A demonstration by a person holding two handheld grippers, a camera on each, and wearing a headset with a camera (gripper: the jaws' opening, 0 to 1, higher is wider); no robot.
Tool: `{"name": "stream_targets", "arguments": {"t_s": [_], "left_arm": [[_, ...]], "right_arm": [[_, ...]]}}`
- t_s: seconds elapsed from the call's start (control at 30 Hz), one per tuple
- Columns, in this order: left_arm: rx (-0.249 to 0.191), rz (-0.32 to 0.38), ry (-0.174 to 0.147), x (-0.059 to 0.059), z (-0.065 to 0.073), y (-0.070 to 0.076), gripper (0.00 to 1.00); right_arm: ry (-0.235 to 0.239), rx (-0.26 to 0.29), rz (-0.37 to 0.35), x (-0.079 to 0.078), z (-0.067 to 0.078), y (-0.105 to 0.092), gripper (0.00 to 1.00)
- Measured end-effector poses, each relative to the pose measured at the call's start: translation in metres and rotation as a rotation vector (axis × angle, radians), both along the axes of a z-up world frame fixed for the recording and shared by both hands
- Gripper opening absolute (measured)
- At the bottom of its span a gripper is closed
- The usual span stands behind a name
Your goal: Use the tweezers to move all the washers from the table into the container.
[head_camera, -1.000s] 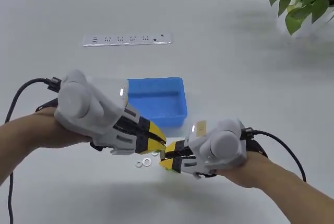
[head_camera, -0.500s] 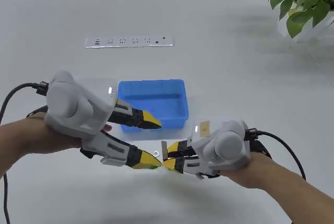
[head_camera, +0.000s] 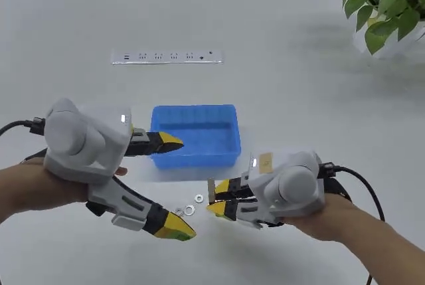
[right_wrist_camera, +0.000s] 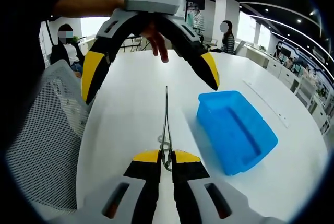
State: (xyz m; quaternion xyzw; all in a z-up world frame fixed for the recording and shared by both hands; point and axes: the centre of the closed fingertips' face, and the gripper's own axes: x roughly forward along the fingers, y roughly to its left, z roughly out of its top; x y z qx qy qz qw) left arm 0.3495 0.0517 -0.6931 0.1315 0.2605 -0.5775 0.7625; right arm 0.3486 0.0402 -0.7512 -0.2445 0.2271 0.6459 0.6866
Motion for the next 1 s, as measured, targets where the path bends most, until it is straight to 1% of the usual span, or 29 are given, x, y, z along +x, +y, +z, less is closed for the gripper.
{"name": "stream_targets", "arguments": {"t_s": [0.1,0.17,0.27,0.5,0.73,1.0], "left_arm": [[-0.003,0.022,0.005,0.0,0.0,0.004,0.98],[-0.009,0.038,0.004,0.0,0.0,0.007,0.99],[-0.024,0.064,-0.002,0.002,0.003,0.012,0.99],[-0.038,0.113,-0.015,0.005,0.008,0.022,0.99],[-0.047,0.158,-0.028,0.007,0.01,0.032,0.99],[-0.059,0.201,-0.04,0.01,0.013,0.042,0.99]], "right_arm": [[-0.005,0.002,0.001,0.001,0.005,0.0,0.08],[-0.008,0.002,0.004,0.002,0.009,0.0,0.08],[-0.022,0.006,0.01,0.005,0.018,0.001,0.08],[-0.05,0.013,0.02,0.014,0.035,0.001,0.08],[-0.065,0.022,0.028,0.029,0.05,0.003,0.08],[-0.075,0.036,0.021,0.047,0.059,0.005,0.08]]}}
